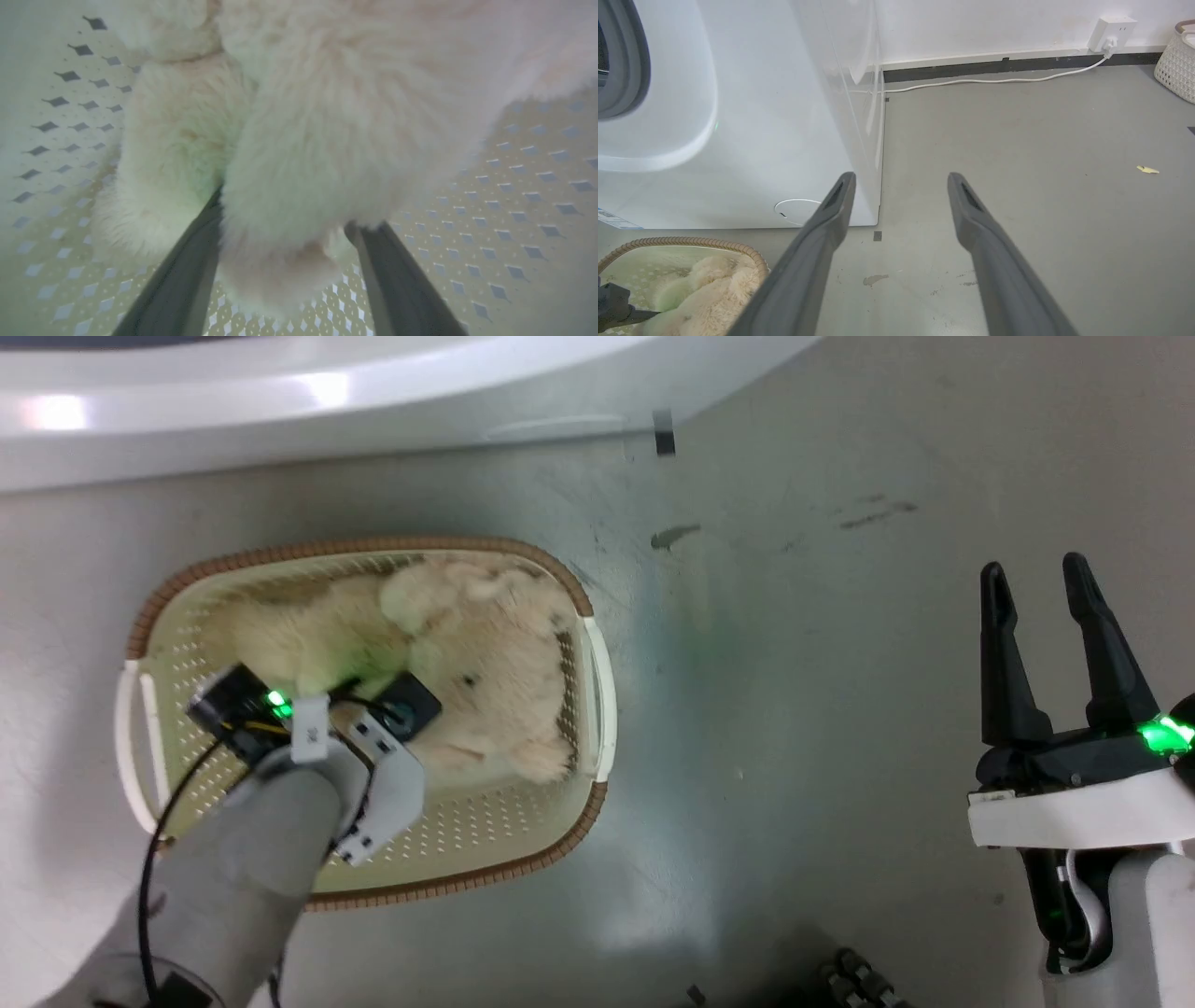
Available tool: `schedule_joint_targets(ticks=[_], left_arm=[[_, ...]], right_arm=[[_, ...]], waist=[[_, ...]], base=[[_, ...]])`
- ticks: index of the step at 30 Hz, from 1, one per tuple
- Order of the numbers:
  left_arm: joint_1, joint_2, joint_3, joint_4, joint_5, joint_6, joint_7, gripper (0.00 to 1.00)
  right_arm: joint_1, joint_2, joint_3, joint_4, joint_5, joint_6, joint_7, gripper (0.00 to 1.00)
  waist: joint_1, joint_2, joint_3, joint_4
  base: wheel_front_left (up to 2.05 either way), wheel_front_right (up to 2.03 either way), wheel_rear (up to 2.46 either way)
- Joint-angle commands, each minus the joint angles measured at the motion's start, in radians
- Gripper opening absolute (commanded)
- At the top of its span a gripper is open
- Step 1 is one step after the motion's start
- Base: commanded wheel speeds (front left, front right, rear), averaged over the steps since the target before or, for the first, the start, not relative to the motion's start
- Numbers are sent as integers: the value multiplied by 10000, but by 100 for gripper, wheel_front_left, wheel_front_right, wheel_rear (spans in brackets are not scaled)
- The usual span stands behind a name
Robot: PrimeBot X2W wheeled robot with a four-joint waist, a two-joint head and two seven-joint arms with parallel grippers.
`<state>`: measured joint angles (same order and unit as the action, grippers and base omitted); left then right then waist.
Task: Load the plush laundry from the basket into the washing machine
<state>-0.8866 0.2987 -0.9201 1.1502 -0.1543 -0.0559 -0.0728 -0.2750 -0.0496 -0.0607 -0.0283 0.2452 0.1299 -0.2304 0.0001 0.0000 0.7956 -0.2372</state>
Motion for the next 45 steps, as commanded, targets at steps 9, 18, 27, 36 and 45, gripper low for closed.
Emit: schedule_joint_targets(ticks=[9,18,27,36,45], left_arm=[[-1285,206,-783,1168,-447,125,-565,100],[-1154,-21,-632,1391,-1108,-87,-619,0],[-557,-252,-268,1388,-1690,31,-1325,0],[414,-482,177,614,-2210,350,-1875,0],[2267,-136,1224,-2241,-2414,970,-1887,0]], right_arm=[[-441,-6,-27,98,282,8,-271,100],[-439,-6,-150,244,181,8,-314,100],[-240,-6,-294,380,-13,8,-314,100],[191,-6,-538,518,-354,8,-314,100],[859,-6,-1049,646,-767,8,-314,100]], waist=[[-1,0,1118,-376],[-1,0,917,-318],[-1,0,-4,-95],[-1,0,-1649,337],[-1,0,-3595,1019]], base=[[0,0,0],[0,0,0],[0,0,0],[0,0,0],[0,0,0]])
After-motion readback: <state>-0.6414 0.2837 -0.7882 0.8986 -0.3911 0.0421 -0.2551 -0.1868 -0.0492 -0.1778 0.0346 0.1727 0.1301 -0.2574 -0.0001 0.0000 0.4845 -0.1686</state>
